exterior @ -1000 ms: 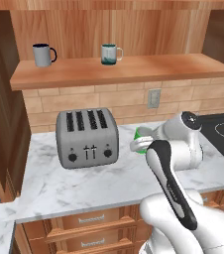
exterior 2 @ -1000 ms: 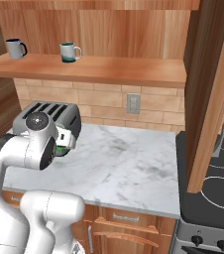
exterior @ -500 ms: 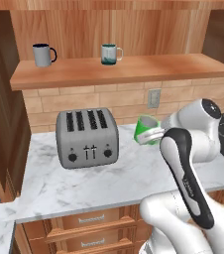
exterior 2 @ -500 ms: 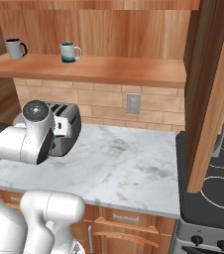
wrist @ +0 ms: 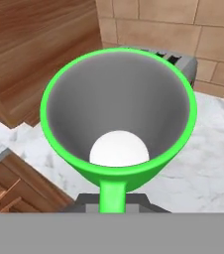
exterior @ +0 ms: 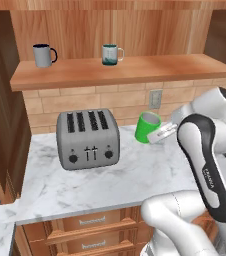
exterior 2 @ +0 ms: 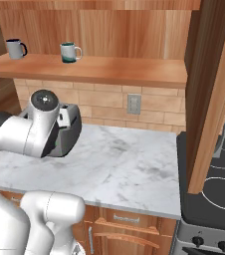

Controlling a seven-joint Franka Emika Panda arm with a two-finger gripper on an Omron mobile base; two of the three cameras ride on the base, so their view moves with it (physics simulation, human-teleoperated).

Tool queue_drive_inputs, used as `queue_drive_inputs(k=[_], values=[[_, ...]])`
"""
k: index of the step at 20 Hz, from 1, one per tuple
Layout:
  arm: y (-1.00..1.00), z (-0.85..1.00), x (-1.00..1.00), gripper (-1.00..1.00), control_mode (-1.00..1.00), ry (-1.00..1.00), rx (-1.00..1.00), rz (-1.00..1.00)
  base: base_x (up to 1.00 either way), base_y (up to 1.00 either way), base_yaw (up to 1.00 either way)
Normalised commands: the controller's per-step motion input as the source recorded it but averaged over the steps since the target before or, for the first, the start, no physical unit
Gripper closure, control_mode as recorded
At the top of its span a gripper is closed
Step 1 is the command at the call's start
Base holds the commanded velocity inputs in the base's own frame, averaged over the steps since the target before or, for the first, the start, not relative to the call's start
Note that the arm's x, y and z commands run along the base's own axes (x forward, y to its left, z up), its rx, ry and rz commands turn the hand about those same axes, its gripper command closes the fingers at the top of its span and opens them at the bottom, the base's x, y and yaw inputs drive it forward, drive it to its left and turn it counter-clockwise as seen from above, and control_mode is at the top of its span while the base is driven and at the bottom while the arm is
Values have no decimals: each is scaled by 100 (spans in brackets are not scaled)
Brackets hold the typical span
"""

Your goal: Pick the mug on the counter and place it in the cabinet with the handle facing the right, like the mugs already inside.

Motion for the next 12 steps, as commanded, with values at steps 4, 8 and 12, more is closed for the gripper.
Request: queue_drive_inputs(k=[4,8,12], values=[[0,38,-18,100,-100,0,-2,23,0,0,0],[1,37,-20,100,-100,0,-2,21,0,0,0],[6,26,-34,100,-100,-1,-4,14,0,0,0]])
